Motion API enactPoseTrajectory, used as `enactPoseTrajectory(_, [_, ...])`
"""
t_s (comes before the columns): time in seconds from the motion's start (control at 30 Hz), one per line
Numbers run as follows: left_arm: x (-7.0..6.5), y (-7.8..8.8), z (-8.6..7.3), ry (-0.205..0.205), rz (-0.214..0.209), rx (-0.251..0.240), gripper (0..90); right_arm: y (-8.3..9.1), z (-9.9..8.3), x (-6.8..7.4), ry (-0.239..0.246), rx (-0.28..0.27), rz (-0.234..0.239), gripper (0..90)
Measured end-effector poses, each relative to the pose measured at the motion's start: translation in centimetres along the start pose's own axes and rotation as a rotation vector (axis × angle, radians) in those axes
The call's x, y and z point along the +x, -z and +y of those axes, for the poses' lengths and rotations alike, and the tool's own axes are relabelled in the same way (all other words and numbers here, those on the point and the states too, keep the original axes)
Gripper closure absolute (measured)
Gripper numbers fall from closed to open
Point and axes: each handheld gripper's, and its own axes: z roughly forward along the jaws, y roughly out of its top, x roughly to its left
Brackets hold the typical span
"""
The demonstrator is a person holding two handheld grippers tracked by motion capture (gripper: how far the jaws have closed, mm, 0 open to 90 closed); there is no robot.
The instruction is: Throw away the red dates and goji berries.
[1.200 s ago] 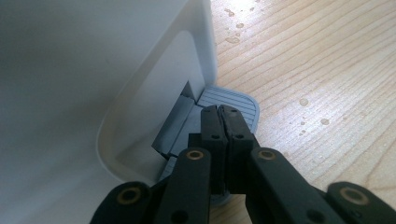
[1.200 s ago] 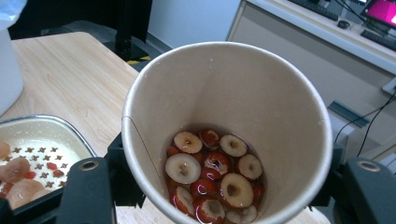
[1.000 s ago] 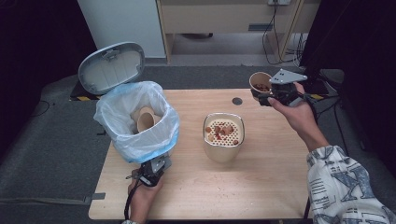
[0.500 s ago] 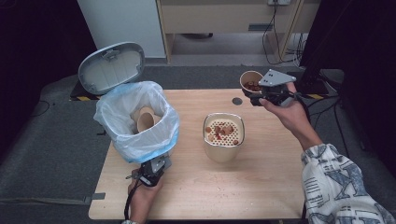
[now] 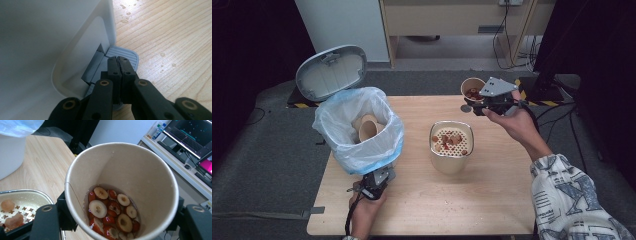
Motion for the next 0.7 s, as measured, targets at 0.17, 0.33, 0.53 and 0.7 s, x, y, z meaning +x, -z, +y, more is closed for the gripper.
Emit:
enactPoseTrajectory(0.17, [0.00,0.00,0.00,0.000,0.000,0.000,87.9,-0.06,0.25,0.34,0.030,-0.002,0.002,32.7])
enactPoseTrajectory(0.33, [0.00,0.00,0.00,-0.001,0.001,0.000,87.9,0.08,0.65,0.66,0.059,-0.007,0.006,32.7])
enactPoseTrajectory(0.53, [-0.05,-0.03,0.00,0.004,-0.001,-0.005,87.9,0.08,0.86,0.85,0.081,-0.013,0.006,32.7])
enactPoseTrajectory(0.7, [-0.05,-0.03,-0.01,0.005,-0.002,-0.005,87.9,-0.11,0.78,0.96,0.105,-0.004,0.006,32.7])
